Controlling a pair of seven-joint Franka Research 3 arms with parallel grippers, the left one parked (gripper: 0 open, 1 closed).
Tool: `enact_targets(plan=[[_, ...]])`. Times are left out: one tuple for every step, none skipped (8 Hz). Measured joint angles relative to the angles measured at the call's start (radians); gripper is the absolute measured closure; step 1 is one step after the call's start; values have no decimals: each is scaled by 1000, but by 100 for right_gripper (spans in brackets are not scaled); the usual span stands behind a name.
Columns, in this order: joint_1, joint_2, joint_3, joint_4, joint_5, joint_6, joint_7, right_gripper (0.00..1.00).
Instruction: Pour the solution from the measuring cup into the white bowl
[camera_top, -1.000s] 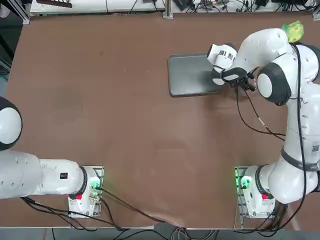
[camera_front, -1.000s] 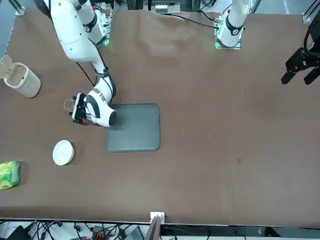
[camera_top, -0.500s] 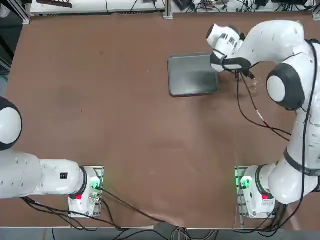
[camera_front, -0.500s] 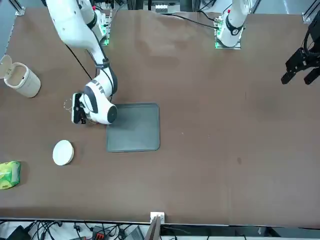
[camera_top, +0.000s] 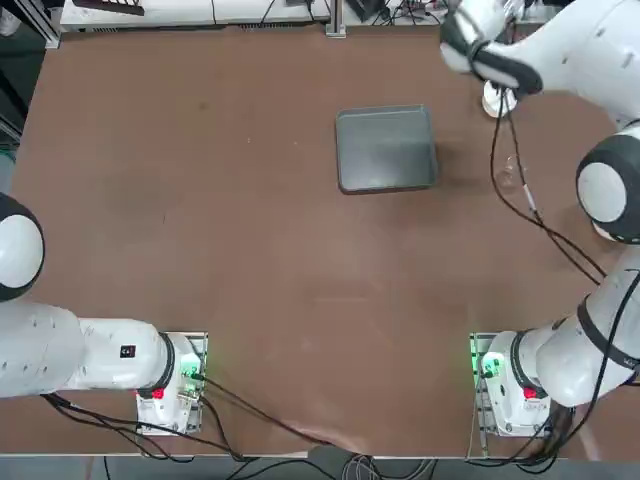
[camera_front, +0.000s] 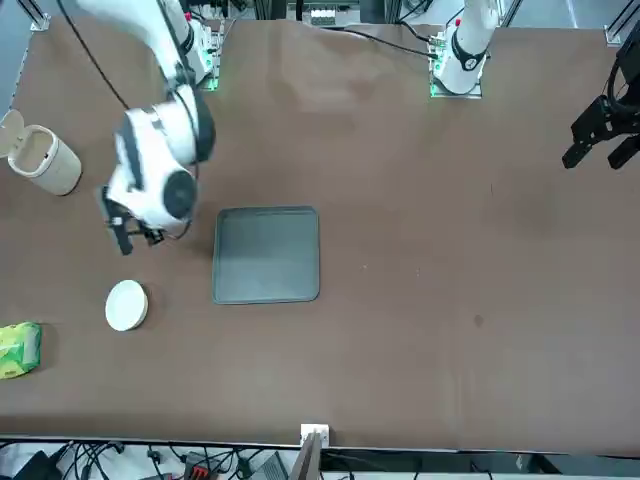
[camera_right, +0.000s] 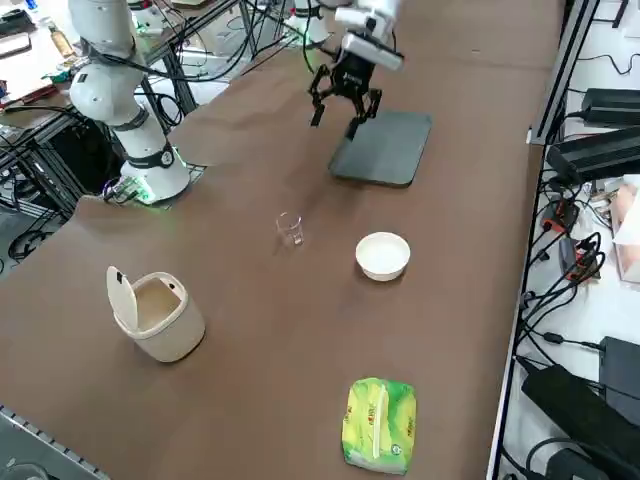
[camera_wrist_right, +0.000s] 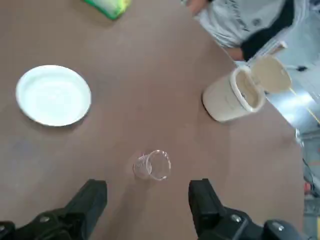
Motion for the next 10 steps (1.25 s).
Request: enact_targets(plan=[[-50, -22, -3, 59, 35, -4, -193, 0], [-110, -35, -5, 109, 85, -4, -390, 0], [-179, -46, -7, 141, 152, -4, -589, 0], [-246, -54, -8, 164, 215, 1, -780, 0], [-303, -57, -9, 190, 281, 9, -930, 0], [-339, -58, -9, 215, 358, 11, -1020, 0], [-363, -61, -9, 232, 424, 11, -1078, 0], [-375, -74, -9, 243, 462, 10, -1112, 0], [-376, -100, -5, 246, 473, 9, -1119, 0], [-376, -140, 2, 243, 476, -1, -1121, 0]])
